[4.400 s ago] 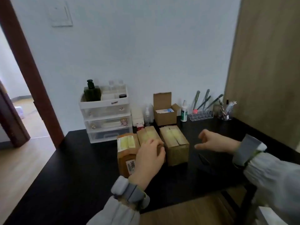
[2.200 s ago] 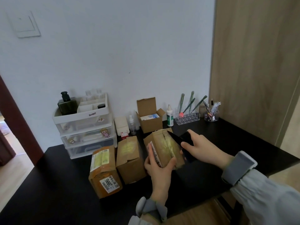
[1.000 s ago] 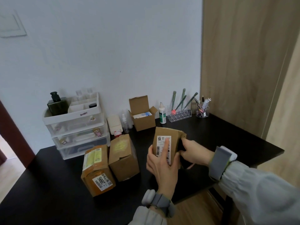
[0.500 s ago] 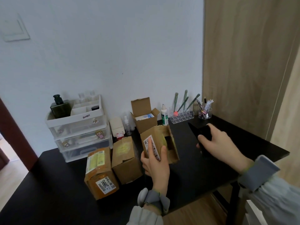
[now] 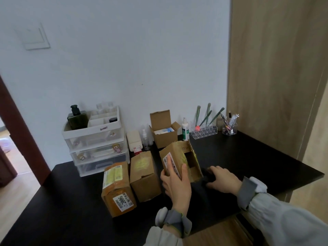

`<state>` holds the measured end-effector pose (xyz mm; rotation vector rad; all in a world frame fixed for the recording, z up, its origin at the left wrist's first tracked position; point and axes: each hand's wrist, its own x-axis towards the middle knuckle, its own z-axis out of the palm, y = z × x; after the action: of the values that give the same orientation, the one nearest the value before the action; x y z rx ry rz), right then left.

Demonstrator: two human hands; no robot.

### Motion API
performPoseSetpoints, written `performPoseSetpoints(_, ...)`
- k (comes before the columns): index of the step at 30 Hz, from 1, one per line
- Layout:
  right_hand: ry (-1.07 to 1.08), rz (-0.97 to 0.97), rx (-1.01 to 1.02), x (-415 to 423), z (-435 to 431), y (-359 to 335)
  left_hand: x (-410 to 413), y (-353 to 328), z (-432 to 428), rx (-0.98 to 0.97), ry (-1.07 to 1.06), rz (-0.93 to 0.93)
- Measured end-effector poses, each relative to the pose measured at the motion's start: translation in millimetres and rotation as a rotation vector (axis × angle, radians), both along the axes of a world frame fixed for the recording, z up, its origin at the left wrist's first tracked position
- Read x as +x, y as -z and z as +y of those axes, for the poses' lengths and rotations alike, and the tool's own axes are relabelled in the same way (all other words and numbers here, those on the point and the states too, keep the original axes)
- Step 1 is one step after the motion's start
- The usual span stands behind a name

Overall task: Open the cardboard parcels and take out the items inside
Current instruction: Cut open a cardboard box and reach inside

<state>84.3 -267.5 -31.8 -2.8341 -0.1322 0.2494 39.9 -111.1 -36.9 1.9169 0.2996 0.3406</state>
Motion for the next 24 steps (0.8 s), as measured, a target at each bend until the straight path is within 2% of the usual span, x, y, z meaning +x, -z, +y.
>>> performPoseSetpoints(2,-0.026,0.077,0.085,-0.8,3.2,-8.3,0.6,-0.8,0.8,-0.009,-0.003,0.005)
performPoseSetpoints(3,-0.014,0.032,0.169,-0.8,6.5,-11.3,1.2,-0.9,1.1,-0.017,-0.008,0.011)
performPoseSetpoints(7,0.092,-0.343,0.605,-9.4,24.9,-22.5,2.0,-2.6,2.2,-0.074,-0.035,0.025)
performPoseSetpoints(12,-0.034,-0.441,0.508,-21.4,40.9,-32.4,-2.8,0.1,2.9,-0.056,-0.012,0.005)
performPoseSetpoints(15,-0.043,-0.519,0.542,-18.7,41.9,-32.2,-6.0,3.1,8.5,-0.162,-0.008,-0.045)
performPoseSetpoints(17,0.0,-0.477,0.651,-14.6,37.4,-30.8,-7.8,3.3,13.1,-0.192,0.019,-0.106)
performPoseSetpoints(20,0.052,-0.267,0.906,-11.1,30.1,-25.6,-12.3,-0.2,12.9,-0.111,0.052,-0.192)
performPoseSetpoints(22,0.044,-0.191,1.017,-10.7,29.3,-21.7,-14.1,-5.2,10.4,0.045,0.061,-0.236)
performPoseSetpoints(24,0.021,-0.183,1.033,-9.8,29.0,-19.6,-11.1,-9.4,10.5,0.29,0.07,-0.26)
